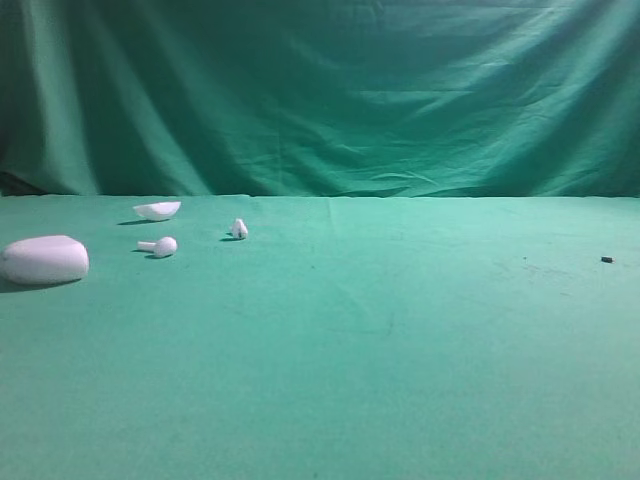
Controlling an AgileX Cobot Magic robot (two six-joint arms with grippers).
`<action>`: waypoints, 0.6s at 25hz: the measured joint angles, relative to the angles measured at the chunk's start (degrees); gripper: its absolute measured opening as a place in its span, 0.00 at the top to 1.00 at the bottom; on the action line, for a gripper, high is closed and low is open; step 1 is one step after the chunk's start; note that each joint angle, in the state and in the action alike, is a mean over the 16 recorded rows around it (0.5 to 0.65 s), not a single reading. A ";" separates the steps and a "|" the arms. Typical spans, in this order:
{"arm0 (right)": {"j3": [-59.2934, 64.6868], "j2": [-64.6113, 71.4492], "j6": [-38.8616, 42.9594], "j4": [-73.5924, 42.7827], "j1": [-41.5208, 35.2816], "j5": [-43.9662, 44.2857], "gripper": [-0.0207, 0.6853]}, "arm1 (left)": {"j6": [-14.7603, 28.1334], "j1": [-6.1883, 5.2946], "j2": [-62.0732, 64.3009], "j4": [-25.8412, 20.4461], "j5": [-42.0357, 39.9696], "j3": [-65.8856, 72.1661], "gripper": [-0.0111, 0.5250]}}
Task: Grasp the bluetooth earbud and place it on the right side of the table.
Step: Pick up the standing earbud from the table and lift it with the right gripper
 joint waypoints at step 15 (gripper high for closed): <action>0.02 0.00 -0.27 0.63 0.00 -2.34 0.97 | 0.00 0.00 0.00 0.00 0.00 0.00 0.98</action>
